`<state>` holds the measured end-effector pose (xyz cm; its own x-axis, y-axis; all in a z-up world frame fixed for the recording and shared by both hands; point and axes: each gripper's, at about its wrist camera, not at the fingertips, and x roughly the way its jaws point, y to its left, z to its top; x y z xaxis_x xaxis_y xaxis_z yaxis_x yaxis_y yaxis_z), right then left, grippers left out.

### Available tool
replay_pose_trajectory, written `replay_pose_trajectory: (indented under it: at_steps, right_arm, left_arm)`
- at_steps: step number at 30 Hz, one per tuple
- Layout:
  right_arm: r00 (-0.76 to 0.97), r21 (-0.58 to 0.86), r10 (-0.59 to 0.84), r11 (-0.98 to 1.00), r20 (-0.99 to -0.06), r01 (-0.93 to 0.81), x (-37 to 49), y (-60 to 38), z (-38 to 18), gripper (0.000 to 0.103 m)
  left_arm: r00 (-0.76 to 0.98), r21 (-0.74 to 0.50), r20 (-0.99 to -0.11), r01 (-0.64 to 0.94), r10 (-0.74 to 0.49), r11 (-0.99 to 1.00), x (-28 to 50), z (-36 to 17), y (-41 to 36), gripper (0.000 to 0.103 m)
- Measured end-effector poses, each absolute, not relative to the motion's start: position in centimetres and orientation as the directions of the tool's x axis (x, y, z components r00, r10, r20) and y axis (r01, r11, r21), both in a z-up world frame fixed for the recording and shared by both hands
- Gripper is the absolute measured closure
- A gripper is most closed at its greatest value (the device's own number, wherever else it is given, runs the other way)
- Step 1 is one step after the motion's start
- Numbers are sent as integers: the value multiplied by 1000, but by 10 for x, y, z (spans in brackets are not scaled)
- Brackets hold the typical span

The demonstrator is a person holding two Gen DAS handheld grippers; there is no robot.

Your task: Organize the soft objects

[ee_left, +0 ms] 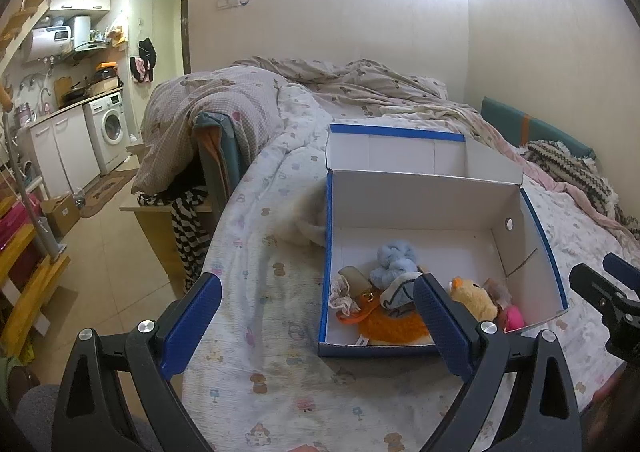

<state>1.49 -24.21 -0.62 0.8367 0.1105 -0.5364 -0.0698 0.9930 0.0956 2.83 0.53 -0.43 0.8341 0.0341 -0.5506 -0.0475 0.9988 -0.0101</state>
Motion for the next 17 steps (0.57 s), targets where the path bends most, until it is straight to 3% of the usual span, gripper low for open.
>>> replay_pose_trajectory:
  at_steps: [17]
  right_arm:
    - [843,102,111,992,-526,-67,12,-241,-4,0]
  left_arm:
    - [834,-12,-551,-35,22,999,28,-6,5,7]
